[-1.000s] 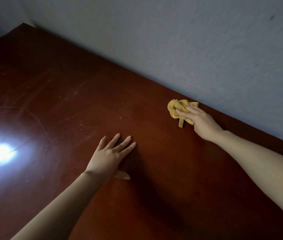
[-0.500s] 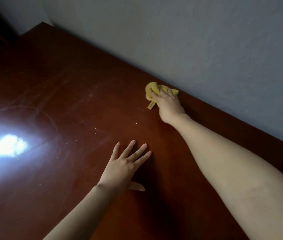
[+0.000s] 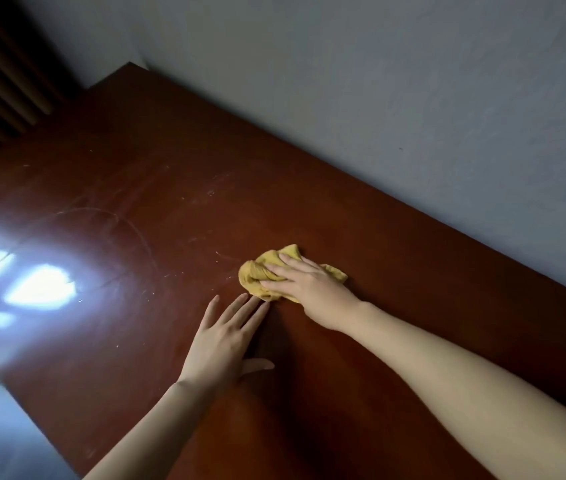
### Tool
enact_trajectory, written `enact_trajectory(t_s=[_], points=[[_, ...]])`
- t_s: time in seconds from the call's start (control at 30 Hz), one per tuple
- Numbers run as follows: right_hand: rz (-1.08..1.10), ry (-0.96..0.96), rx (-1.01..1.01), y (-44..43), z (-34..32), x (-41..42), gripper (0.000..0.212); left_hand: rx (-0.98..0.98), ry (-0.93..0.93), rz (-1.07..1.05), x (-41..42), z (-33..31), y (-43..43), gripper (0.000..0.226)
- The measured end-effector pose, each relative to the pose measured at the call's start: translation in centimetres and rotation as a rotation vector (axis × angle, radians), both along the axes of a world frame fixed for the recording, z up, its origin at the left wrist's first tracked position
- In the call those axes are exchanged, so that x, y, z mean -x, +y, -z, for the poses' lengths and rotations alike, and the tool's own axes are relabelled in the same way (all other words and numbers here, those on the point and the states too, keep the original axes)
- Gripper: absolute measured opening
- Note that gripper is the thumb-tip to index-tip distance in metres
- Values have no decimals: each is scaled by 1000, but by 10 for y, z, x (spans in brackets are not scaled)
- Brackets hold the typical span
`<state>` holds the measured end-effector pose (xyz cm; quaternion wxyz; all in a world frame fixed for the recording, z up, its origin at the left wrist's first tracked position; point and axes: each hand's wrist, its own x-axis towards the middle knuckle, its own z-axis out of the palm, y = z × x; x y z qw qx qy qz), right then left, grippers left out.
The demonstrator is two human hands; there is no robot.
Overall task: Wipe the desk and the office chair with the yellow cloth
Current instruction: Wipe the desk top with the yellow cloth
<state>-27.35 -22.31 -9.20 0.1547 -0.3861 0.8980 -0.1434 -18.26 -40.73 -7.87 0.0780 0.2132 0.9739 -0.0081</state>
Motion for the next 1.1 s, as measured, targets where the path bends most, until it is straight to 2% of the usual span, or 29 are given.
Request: enact_trajectory(t_s=[0.13,0.3,0.47,0.6,0.77,0.93,1.1], points=[[-85,-12,28,40,2,-16,74,12,-41,-12,-1,-4,2,97],[-167,-40,-39,103,-4,-12,75,76,-209,-92,2,1,4,106],[-91,61,-81,144,-14,12,81,82,-208,-144,1,6,9,110],[145,47,-89,149,-12,41,86,67,-218,-149,0,6,9,111],[462,44,-78,130,-6,81,81,-30,-71,-95,-3,4,9,108],[646,67,-179,100,3,114,74,-76,-18,-104,-4,12,8,108],[778,143,-263,74,14,114,66,-75,-93,-145,-4,8,9,109]])
